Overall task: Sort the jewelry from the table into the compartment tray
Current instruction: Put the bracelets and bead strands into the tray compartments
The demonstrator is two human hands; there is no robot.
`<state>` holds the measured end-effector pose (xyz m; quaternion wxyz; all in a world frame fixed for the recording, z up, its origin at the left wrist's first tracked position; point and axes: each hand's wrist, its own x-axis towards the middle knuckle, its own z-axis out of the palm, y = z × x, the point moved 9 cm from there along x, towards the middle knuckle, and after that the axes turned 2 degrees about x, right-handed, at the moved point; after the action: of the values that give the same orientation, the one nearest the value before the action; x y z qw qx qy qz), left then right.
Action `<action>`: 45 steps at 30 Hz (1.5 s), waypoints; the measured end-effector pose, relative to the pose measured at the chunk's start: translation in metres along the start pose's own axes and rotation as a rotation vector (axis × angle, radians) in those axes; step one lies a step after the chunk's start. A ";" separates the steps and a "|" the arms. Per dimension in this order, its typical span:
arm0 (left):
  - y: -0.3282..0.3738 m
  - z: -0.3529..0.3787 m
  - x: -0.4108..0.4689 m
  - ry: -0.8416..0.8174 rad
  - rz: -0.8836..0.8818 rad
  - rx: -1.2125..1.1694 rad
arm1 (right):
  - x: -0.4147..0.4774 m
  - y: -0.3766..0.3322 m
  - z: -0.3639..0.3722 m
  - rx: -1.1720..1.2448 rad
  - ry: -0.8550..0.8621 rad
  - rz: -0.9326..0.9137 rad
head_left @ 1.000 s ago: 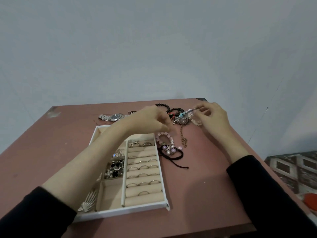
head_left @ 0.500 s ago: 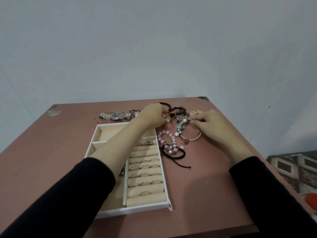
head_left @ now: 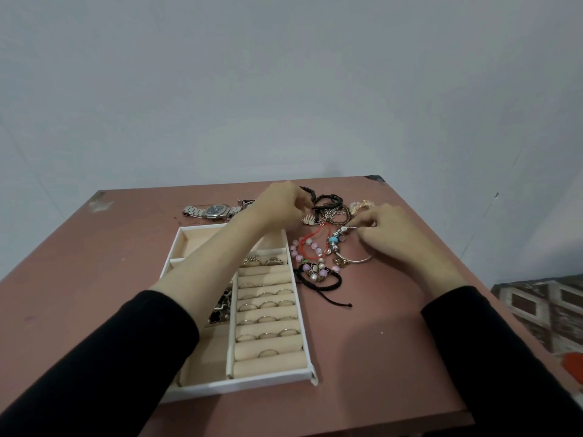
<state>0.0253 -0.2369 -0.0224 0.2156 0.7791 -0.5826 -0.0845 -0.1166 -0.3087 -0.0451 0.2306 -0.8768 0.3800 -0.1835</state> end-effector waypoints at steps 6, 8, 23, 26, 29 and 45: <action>-0.008 0.015 0.012 -0.062 -0.046 0.153 | 0.000 -0.001 0.001 0.013 -0.006 0.015; -0.007 0.016 0.015 -0.061 -0.042 0.150 | 0.000 0.000 0.000 0.030 0.014 0.025; -0.002 0.005 0.002 -0.016 -0.052 -0.084 | -0.011 -0.023 -0.016 0.121 0.304 -0.108; -0.001 -0.019 -0.017 0.112 -0.013 -0.142 | -0.020 -0.039 -0.015 0.223 0.343 -0.153; -0.008 -0.043 -0.048 0.173 -0.008 -0.166 | -0.034 -0.061 -0.005 0.241 0.289 -0.214; -0.052 -0.071 -0.214 0.052 -0.074 -0.180 | -0.109 -0.166 0.045 0.365 0.128 -0.511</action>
<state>0.0325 -0.0060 -0.0071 0.2965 0.7795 -0.5376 -0.1244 -0.0680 -0.1146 -0.0085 0.3062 -0.8747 0.1219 -0.3553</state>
